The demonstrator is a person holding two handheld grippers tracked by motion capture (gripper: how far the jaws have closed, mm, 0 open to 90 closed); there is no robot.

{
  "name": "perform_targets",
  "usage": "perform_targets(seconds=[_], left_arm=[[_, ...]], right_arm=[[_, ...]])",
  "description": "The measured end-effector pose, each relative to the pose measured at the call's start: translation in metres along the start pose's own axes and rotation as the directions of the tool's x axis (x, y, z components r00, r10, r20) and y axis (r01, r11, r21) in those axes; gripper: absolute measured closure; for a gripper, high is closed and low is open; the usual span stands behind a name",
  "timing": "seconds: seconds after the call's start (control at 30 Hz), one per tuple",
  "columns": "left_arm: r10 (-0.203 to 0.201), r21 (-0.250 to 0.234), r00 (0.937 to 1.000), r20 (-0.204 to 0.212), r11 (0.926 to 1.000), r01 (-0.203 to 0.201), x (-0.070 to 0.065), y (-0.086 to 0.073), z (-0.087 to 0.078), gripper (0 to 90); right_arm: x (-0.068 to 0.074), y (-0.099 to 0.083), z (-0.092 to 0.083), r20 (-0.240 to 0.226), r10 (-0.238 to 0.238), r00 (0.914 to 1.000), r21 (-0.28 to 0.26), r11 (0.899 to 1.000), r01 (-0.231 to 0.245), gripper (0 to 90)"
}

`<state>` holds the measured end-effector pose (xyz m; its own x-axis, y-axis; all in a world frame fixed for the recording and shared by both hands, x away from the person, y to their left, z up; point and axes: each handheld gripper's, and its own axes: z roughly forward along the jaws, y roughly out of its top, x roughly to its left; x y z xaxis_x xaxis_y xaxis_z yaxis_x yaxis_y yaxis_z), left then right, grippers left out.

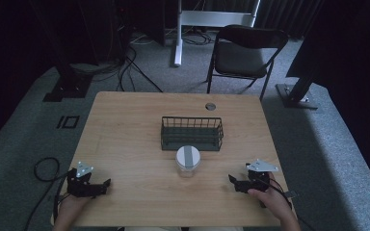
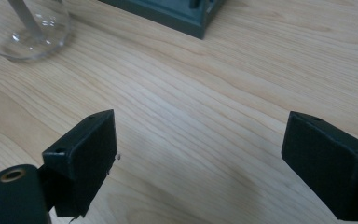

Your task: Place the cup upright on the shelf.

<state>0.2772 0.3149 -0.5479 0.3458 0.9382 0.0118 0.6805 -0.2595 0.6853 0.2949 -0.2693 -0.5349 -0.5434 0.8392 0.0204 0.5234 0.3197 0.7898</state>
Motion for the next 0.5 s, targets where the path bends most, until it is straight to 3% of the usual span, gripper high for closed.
perform_targets(seconds=[0.5], left_arm=[[-0.001,-0.001,1.0000,0.001,1.0000,0.001,0.000,0.000,0.000,0.6]], right_arm=[[0.024,0.011,0.013,-0.082,-0.048,0.9955,-0.021,0.999,0.046,9.9]])
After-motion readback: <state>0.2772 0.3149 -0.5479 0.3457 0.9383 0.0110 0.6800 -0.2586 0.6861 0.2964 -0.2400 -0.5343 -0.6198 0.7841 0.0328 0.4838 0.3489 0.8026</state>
